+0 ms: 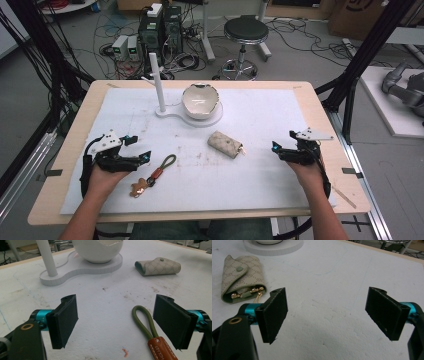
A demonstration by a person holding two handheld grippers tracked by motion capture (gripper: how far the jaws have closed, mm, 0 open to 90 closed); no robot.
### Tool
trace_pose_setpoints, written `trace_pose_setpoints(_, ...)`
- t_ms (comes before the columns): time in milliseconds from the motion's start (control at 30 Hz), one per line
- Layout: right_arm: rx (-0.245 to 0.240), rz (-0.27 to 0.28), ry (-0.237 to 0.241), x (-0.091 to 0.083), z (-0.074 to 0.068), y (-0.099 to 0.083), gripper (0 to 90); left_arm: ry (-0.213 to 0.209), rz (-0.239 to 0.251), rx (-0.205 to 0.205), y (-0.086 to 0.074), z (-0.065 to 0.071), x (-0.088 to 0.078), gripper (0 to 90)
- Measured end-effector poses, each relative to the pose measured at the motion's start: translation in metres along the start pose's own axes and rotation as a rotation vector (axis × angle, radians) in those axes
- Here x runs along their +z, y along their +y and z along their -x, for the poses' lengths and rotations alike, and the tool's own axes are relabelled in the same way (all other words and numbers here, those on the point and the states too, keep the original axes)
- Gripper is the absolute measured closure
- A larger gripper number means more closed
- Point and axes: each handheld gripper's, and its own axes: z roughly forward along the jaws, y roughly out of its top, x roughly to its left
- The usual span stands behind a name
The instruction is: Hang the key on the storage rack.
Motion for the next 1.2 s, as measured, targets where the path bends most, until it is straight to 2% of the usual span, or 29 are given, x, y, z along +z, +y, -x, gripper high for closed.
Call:
trace_pose_setpoints(167, 0.005, -0.016, 0.001, 0.002, 0.0, -0.001, 18.3, -0.003, -0.014, -0.008, -0.001, 0.001, 0.003, 20.0)
trace_pose_setpoints(267, -0.012, -0.024, 0.003, 0.001, -0.002, -0.001, 18.3, -0.013, -0.02, 0.006, 0.001, 0.004, 0.005, 20.0)
trace_pose_setpoints(433, -0.01, -0.022, -0.004, -0.001, -0.003, -0.001, 18.4, -0.03, -0.023, 0.009, 0.001, 0.008, 0.007, 20.0)
trace_pose_setpoints(700, -0.01, -0.036, -0.008, 0.001, -0.003, -0.002, 18.4, -0.033, -0.041, 0.017, 0.0, 0.014, 0.009, 20.0)
trace_pose_setpoints(833, -0.013, -0.047, -0.004, 0.002, -0.003, -0.002, 18.4, -0.043, -0.073, 0.02, 0.0, 0.021, 0.011, 20.0)
trace_pose_setpoints(900, -0.011, -0.049, -0.004, 0.002, -0.002, -0.003, 18.4, -0.063, -0.11, 0.028, -0.003, 0.027, 0.013, 20.0)
trace_pose_setpoints(967, -0.013, -0.046, -0.006, 0.002, -0.002, -0.003, 18.4, -0.064, -0.127, 0.038, -0.004, 0.028, 0.014, 20.0)
trace_pose_setpoints(1167, -0.012, -0.062, 0.008, 0.006, 0.0, -0.006, 18.4, -0.063, -0.161, 0.021, -0.003, 0.034, 0.019, 20.0)
trace_pose_setpoints(1200, -0.013, -0.07, 0.01, 0.007, 0.0, -0.006, 18.4, -0.062, -0.186, 0.02, -0.004, 0.037, 0.021, 20.0)
